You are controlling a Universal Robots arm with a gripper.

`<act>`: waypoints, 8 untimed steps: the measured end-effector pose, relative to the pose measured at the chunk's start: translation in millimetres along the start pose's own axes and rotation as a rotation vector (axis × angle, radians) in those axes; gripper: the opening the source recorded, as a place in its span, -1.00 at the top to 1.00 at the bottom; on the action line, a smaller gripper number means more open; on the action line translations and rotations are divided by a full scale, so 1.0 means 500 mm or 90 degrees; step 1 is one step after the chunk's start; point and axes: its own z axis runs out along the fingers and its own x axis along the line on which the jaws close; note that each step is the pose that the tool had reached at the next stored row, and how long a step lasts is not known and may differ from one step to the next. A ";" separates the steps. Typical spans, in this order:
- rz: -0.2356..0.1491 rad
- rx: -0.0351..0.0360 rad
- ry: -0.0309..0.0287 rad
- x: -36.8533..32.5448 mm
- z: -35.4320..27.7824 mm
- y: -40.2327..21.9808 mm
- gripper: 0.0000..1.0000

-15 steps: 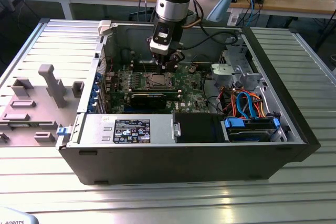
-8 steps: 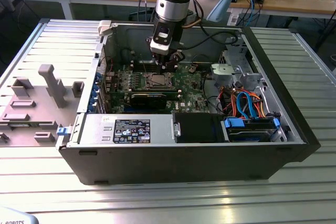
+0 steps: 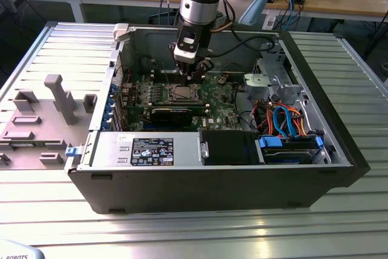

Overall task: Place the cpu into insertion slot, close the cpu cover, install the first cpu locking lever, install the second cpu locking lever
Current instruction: 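Install the first cpu locking lever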

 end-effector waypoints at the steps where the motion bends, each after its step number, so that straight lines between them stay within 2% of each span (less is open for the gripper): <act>1: 0.000 0.0001 -0.0001 0.000 0.000 0.000 0.79; 8: -0.005 0.0001 -0.0005 0.000 0.000 0.000 0.79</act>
